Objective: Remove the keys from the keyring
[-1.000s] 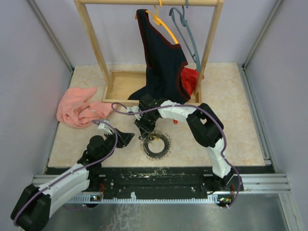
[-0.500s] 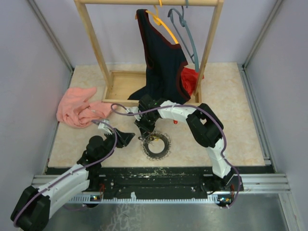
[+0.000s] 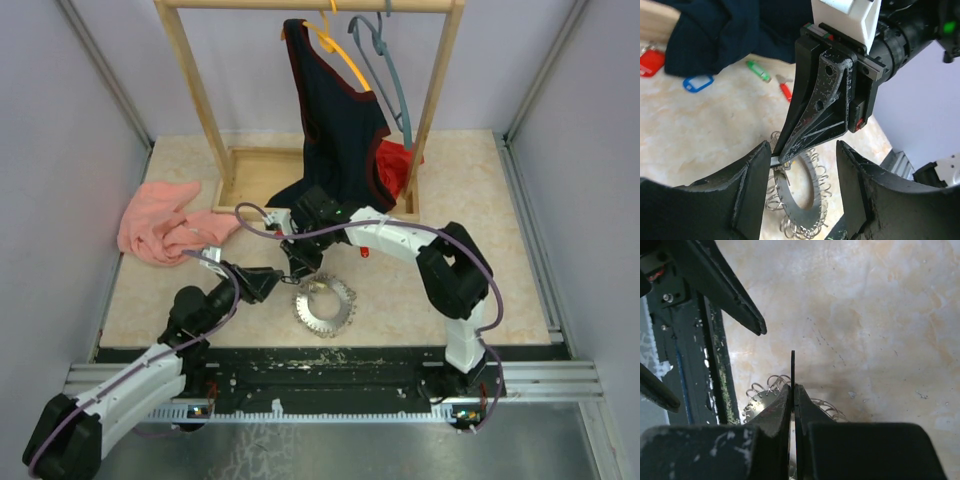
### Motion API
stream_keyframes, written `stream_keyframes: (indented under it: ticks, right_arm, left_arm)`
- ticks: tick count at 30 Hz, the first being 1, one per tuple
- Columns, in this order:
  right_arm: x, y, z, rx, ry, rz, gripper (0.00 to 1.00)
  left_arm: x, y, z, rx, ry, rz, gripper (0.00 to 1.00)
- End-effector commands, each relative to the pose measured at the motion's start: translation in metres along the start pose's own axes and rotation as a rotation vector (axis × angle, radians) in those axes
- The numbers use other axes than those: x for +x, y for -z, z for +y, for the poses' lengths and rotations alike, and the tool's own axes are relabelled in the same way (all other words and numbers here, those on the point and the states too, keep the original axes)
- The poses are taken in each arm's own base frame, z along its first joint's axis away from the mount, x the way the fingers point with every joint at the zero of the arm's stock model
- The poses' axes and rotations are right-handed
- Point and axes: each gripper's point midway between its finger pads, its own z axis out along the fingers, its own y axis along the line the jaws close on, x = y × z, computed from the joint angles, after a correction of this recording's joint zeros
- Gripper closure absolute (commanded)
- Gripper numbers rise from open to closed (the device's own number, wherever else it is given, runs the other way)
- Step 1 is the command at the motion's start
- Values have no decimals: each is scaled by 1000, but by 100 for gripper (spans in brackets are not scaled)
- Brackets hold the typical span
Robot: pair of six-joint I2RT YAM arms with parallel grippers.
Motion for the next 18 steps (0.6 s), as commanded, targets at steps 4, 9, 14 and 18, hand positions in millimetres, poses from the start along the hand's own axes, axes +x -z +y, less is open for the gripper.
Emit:
stream_keyframes:
  ticks: [4,9,14,18]
  right_arm:
    - [-41,40,32,-88,146,-182,100]
    - [-46,56,41,-124,186,-233,100]
    - [-53,73,50,-144,222,-279,100]
    - [-55,82,60,-171,255,-304,100]
  left_arm:
    - [21,24,-1,136,-76,-29,37]
    - [12,28,-11,187,-99,-83,35]
    - [8,30,-18,220,-116,-100,35]
    - [7,30,-22,240,-125,-101,30]
